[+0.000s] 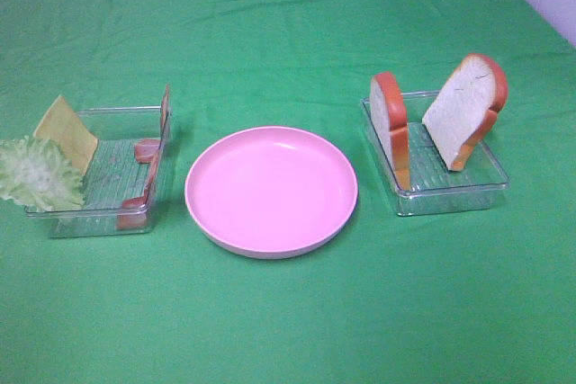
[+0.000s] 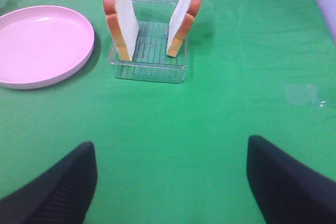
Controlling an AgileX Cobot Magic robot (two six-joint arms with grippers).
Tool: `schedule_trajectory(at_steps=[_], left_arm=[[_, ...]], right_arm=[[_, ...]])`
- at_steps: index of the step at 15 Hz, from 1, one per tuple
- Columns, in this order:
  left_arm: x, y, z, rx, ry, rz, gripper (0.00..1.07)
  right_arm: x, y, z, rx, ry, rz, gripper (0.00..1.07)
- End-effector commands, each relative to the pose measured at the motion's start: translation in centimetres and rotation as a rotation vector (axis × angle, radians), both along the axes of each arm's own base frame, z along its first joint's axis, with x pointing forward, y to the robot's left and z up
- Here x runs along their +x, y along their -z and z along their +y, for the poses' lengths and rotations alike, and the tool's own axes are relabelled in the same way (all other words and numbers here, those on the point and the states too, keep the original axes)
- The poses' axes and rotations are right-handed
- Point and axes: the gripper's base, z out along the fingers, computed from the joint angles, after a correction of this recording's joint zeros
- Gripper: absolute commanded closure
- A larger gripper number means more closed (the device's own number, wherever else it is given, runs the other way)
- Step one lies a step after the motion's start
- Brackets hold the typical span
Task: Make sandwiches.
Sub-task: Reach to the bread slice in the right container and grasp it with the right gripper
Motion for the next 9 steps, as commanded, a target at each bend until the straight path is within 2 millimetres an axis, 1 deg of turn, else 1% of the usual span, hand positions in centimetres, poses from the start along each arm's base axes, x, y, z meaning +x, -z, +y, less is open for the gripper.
schedule_trajectory(at_steps=[1,9], left_arm=[[-0.30,-0.04,-0.01,-0.001,-0.002,-0.035,0.26],[-0.30,-0.04,-0.01,-0.001,-0.002,-0.035,0.26]], right_arm=[[-0.15,-0.03,0.04,0.007,0.008,-0.023,0.32],[-0.15,-0.03,0.04,0.007,0.008,-0.023,0.32]])
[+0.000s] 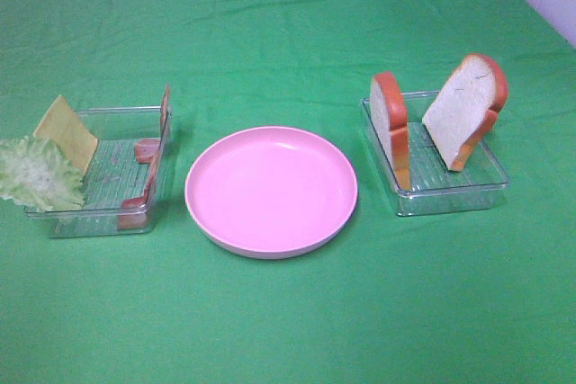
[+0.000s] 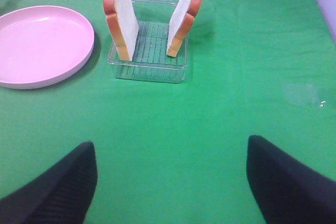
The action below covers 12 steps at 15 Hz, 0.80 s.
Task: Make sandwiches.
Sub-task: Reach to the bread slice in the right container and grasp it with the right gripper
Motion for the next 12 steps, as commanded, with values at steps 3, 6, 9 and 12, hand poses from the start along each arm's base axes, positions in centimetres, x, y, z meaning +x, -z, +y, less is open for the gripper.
schedule_trajectory(at_steps=[3,6,9,12], left_arm=[[-0.3,0.0,0.0,-0.001,-0.002,-0.035,0.26],[-0.3,0.0,0.0,-0.001,-0.002,-0.035,0.26],[-0.3,0.0,0.0,-0.001,-0.002,-0.035,0.26],[-0.3,0.0,0.0,-0.001,-0.002,-0.035,0.26]], right_arm=[[-0.2,0.0,0.1,0.008,0.006,-0.023,0.32],[0.3,-0.6,0.0,0.026,0.025,-0.034,0.32],[3.5,-2.5,-0.1,0.110,0.091,-0.060,0.38],[7.5,-4.1,-0.2,0.117,0.104,0.012,0.39]])
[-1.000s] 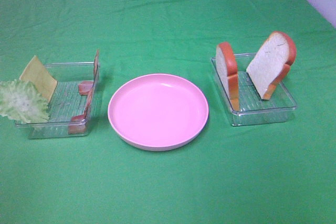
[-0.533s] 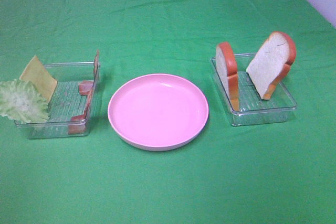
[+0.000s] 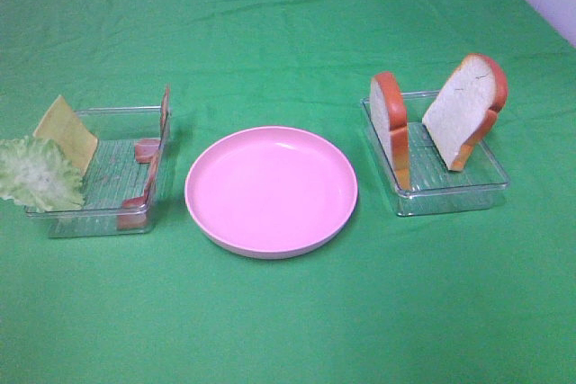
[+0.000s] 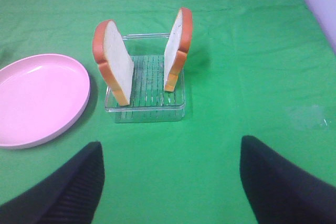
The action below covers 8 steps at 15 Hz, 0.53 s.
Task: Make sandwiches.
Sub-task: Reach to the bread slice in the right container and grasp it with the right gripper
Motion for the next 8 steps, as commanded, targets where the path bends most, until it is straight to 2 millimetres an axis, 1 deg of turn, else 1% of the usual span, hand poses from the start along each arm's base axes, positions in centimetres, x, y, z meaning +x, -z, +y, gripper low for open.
schedule_trajectory(at_steps=[1,4,5,8], left_arm=[[-0.3,0.0,0.0,-0.001,-0.002,-0.035,0.26],[-0.3,0.0,0.0,-0.001,-0.002,-0.035,0.26],[-0.3,0.0,0.0,-0.001,-0.002,-0.035,0.26],[-0.3,0.0,0.0,-0.001,-0.002,-0.035,0.26]], right_arm=[[5.9,-3.2,-0.1,0.013,0.022,0.083,0.39],[12.2,-5.3,0.2,0.035,0.007,0.238,0.39],[14.5,-5.5,0.3,0.047,-0.002,0.303,0.39],[20.3,-5.6,1.1,0.134,-0.044,0.465,0.39]])
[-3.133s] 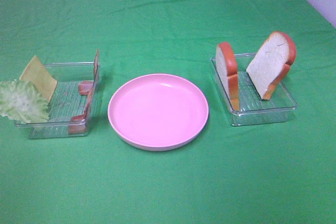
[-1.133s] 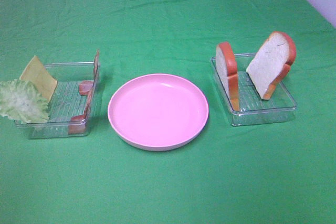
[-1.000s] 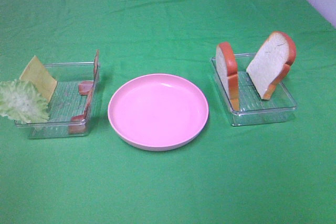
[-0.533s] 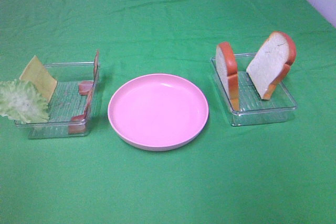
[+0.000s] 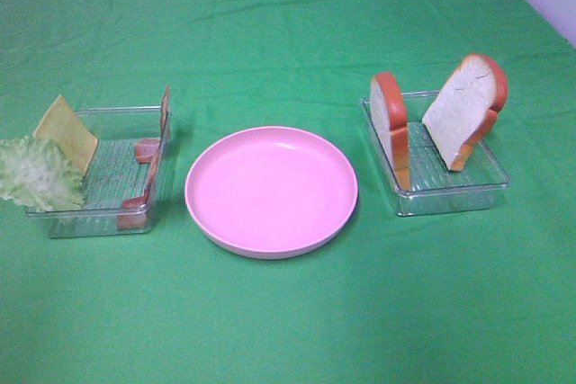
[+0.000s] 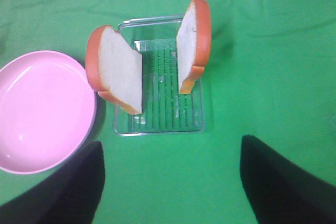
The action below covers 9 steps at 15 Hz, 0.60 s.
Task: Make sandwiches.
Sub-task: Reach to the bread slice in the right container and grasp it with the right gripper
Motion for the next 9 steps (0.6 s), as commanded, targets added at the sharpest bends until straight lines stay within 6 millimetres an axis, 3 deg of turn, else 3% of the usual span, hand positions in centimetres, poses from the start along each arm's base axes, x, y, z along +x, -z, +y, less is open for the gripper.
schedule_trajectory(at_steps=[1,3,6,9], left_arm=[[-0.3,0.0,0.0,-0.001,-0.002,-0.035,0.26],[-0.3,0.0,0.0,-0.001,-0.002,-0.035,0.26],[-0.3,0.0,0.0,-0.001,-0.002,-0.035,0.26],[-0.3,0.0,0.0,-0.001,-0.002,-0.035,0.26]], right_arm=[[3.0,0.0,0.5,0.076,-0.009,0.082,0.39],[6.9,0.5,1.2,0.144,-0.051,0.160,0.39],[10.5,2.1,2.1,0.156,-0.089,0.261,0.39],[13.2,3.7,5.9,0.109,-0.167,0.309,0.39]])
